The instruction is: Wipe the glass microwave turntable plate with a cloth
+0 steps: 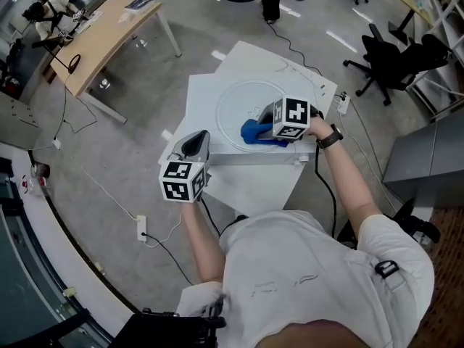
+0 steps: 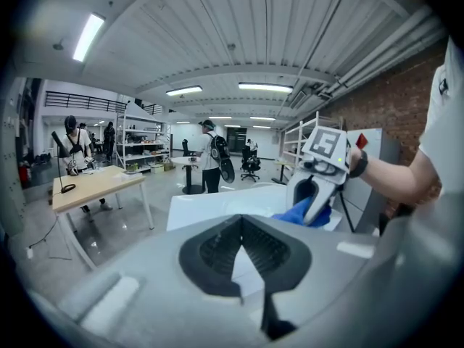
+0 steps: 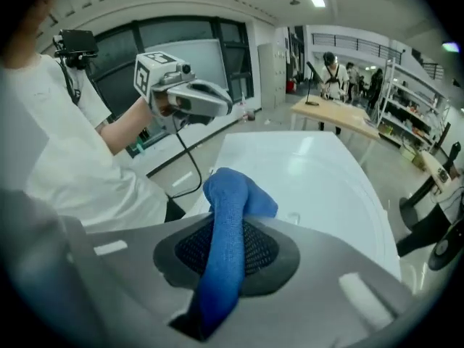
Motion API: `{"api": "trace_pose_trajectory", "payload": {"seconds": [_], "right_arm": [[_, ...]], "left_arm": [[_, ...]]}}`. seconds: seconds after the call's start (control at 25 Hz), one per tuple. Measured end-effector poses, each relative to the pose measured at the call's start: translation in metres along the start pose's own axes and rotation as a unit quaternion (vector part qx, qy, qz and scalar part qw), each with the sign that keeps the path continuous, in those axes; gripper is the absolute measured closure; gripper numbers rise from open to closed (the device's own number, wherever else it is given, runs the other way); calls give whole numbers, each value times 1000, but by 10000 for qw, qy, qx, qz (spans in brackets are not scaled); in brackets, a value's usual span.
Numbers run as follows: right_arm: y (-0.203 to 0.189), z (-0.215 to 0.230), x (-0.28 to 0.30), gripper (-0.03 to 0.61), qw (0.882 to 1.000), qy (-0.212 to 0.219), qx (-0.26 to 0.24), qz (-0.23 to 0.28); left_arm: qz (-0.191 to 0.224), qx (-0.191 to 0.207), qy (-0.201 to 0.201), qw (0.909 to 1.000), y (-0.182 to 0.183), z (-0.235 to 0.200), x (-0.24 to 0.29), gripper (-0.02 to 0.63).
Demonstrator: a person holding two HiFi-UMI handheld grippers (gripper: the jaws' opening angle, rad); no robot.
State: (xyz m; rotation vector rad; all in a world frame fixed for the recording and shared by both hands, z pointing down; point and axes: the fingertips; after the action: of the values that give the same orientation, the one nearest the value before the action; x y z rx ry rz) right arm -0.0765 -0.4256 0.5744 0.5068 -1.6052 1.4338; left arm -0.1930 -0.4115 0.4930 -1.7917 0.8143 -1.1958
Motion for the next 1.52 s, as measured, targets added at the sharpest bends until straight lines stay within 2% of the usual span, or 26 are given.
{"api": "trace_pose_trajectory", "payload": {"seconds": [0.08, 0.16, 0.2, 0.28, 0.36, 0.4, 0.48, 0.56, 0.64, 0.76, 0.8, 0.88, 1.0, 1.08, 1.16, 1.24, 1.36, 1.52], "right_arm": [[24, 26, 13, 512, 9973, -536, -6, 497], [36, 61, 13, 512, 9872, -1447, 109, 667], [35, 78, 8, 512, 9803, -1890, 137, 551], [19, 103, -7, 514, 9655, -2603, 7, -81], [-6, 116, -26, 514, 9505, -2981, -118, -871], [-17, 117, -34, 514, 9464, -3014, -82, -1159], [-38, 108, -44, 514, 9499, -2771, 164, -1433], [-54, 80, -46, 514, 9659, -2099, 547, -1416], [-60, 43, -40, 514, 9825, -1186, 740, -1234], [-35, 3, -22, 514, 9962, -175, 178, -832], [-23, -5, -13, 514, 9976, 24, -22, -692], [0, -10, 5, 514, 9987, 157, -249, -417], [30, 12, 20, 512, 9993, -280, -256, 0], [44, 38, 19, 511, 9963, -834, -77, 188], [42, 67, 12, 511, 9899, -1406, 96, 156], [28, 92, 1, 511, 9816, -1888, 265, 24], [-4, 115, -20, 511, 9710, -2308, 614, -104], [-49, 112, -57, 511, 9551, -2765, 954, -481]], "left_arm": [[-2, 16, -28, 10000, 1, 4, 1, 611], [16, 31, -20, 10000, 3, 6, 0, 610], [28, 35, -11, 10000, 3, 7, 0, 611], [42, 37, -4, 10000, 3, 7, 0, 610], [34, 32, 0, 10000, 2, 5, 0, 611], [27, 25, 8, 10000, 1, 3, -1, 611], [18, 9, 28, 10000, -1, 0, -1, 611], [17, -1, 45, 10000, -3, 1, 0, 611], [22, -9, 57, 10000, -3, 3, 2, 611], [22, -20, 68, 10000, -2, 3, 1, 610], [15, -19, 60, 10000, -3, 4, 2, 611], [-2, -13, 29, 10000, -3, 6, 2, 611], [-26, 3, 5, 10000, -3, 9, 2, 611], [-34, 8, 20, 10000, -1, 7, 1, 611], [-40, 11, 43, 10000, -1, 5, -1, 611], [-47, 18, 46, 10000, -1, 6, -2, 611], [-82, 43, 0, 10000, -2, 7, 0, 611], [-114, 93, -86, 9999, -1, 8, 3, 610]]}}
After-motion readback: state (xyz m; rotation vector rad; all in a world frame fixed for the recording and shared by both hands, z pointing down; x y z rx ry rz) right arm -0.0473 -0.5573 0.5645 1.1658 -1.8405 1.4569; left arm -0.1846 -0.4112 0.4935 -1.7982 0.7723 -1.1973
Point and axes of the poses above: the fingertips, and each gripper's own axes: x forward along the fingers, z to its right, y out of its top, and after that the axes turned 8 degrees about -x, right-handed
